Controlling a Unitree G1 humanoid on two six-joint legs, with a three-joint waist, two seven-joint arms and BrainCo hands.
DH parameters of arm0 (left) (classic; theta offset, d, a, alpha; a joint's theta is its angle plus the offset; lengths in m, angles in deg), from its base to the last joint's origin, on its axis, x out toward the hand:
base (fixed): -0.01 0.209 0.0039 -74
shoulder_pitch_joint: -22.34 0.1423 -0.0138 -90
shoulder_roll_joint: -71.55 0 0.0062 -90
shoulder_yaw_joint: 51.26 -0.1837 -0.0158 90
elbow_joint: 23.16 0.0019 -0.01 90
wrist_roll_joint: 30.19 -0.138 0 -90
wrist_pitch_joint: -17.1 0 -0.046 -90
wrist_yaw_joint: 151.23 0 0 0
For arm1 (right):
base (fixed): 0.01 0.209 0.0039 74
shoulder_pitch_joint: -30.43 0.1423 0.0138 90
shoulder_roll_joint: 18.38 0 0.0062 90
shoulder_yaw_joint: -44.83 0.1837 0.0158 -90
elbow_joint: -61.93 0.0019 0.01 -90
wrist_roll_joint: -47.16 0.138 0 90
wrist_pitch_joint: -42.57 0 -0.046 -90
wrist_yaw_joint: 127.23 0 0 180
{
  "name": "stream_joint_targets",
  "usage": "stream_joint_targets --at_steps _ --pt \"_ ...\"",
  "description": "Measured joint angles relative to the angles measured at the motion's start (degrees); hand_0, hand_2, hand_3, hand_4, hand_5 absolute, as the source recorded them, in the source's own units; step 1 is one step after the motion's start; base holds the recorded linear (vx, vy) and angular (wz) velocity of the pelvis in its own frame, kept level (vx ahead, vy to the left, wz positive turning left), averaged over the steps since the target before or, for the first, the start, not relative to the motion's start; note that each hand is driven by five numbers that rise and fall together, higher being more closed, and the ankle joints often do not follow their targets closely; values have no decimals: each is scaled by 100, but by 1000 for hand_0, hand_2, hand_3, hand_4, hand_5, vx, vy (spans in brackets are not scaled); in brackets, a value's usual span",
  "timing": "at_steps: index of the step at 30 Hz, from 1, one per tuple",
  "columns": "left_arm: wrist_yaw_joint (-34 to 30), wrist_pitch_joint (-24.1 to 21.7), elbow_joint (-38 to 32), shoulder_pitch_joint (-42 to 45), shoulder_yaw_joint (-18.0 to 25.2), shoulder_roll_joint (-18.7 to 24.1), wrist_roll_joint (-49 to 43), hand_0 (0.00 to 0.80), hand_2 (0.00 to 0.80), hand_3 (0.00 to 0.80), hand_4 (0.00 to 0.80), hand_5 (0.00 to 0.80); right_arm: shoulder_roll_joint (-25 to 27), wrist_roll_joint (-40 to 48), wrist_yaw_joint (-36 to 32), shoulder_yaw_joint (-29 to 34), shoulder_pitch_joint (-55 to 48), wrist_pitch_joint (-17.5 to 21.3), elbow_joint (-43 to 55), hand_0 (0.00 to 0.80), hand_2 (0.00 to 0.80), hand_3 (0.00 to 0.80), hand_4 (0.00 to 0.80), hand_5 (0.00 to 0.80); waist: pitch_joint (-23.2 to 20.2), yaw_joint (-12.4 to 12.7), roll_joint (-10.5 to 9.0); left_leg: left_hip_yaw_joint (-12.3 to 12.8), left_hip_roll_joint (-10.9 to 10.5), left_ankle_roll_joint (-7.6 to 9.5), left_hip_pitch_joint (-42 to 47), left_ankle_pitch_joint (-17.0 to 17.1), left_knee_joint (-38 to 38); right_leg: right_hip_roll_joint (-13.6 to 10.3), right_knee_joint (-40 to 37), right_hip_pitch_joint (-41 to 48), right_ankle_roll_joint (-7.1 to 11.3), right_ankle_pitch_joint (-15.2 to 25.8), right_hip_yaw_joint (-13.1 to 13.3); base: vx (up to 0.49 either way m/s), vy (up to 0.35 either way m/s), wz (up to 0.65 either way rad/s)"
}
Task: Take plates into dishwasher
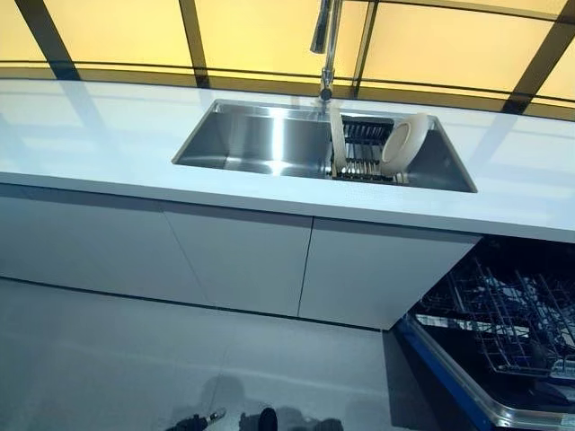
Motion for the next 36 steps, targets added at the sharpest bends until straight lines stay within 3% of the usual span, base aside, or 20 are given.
stream_joint_targets --at_steps 6,12,14,16,17,19,20,21,24,26,28,30,34,36 --pt "4 41 41 282 -21 -80 -23 0 0 0 0 0 4 -1 -3 25 -158 -9 -136 0 0 0 0 0 -39 2 29 51 40 -93 -186 -274 415 45 -9 13 -138 36 12 138 36 -2" --pt "0 116 57 252 -108 -101 -92 0 0 0 0 0 44 131 11 48 -179 -4 -204 0 0 0 0 0 -56 -8 37 166 26 -50 -314 -658 888 3 -3 105 -142 20 14 256 112 -6" --pt "-3 139 66 221 -114 -109 -260 0 0 0 0 0 63 167 29 69 -200 -9 -219 0 0 0 0 0 -100 -32 76 193 15 -10 -251 -697 820 -22 226 67 -50 -42 -5 183 118 -18" --pt "-4 140 71 212 -143 -140 -262 0 0 0 0 0 66 167 103 133 -201 -13 -148 0 0 0 0 0 -147 -12 260 177 144 42 69 -594 422 88 1380 -409 43 -86 -58 160 161 -14" --pt "-6 132 88 222 -291 -116 -264 0 0 0 0 0 44 167 126 180 -272 -11 -138 0 0 0 0 0 -179 -38 283 239 190 69 263 -534 196 95 2340 -820 110 -110 -77 163 166 -15" --pt "-9 151 75 227 -495 -68 -285 0 0 0 0 0 63 201 143 283 -268 21 -91 0 0 0 0 0 -231 -42 240 269 114 140 451 -488 17 -15 3910 -1650 179 188 -108 160 100 -7" --pt "0 167 57 244 -514 -63 -373 0 0 0 0 0 110 227 161 296 -310 38 -24 0 0 0 0 0 -234 -75 300 313 120 205 544 -448 -84 -165 4274 -1933 142 143 -253 171 -8 5" --pt "6 174 43 245 -497 -61 -377 0 0 0 0 0 147 253 187 310 -318 36 -22 0 0 0 0 0 -234 -120 315 337 123 230 626 -433 -150 -306 4072 -2049 160 9 -353 141 -52 -1" --pt "4 258 51 259 -431 24 -482 0 0 0 0 0 180 273 245 442 -354 39 14 0 0 0 0 0 -200 -168 435 405 319 162 743 -489 -165 -419 2279 -2104 227 -1 -413 153 -108 -13" --pt "0 298 139 261 -340 68 -652 0 0 0 0 0 192 281 234 430 -319 37 1 0 0 0 0 0 -203 -169 472 474 456 71 844 -587 -164 -312 692 -2022 547 418 -285 165 -137 -27" --pt "-10 344 225 228 -298 82 -721 0 0 0 0 0 165 276 208 428 -381 24 -78 0 0 0 0 0 -234 -180 340 473 416 -17 1020 -697 -169 -331 -142 -1915 734 986 -61 197 -174 -1" --pt "-54 338 211 288 -255 54 -868 0 0 0 0 0 162 263 142 428 -449 -23 -120 0 0 0 0 0 -258 -182 218 416 382 -140 1222 -835 -191 -360 -155 -1810 682 1238 -8 201 -195 17" --pt "-131 327 185 400 -226 -43 -941 0 0 0 0 0 177 156 113 430 -456 -63 -105 0 0 0 0 0 -322 -145 273 169 616 -450 1445 -1082 -66 -139 -16 -1627 492 1537 -193 174 -158 33" --pt "-180 324 200 548 -214 -42 -956 0 0 0 0 0 201 80 121 429 -442 -57 -78 0 0 0 0 0 -344 -43 323 174 792 -593 1532 -1229 4 16 -258 -1382 200 1740 -314 139 -116 1"
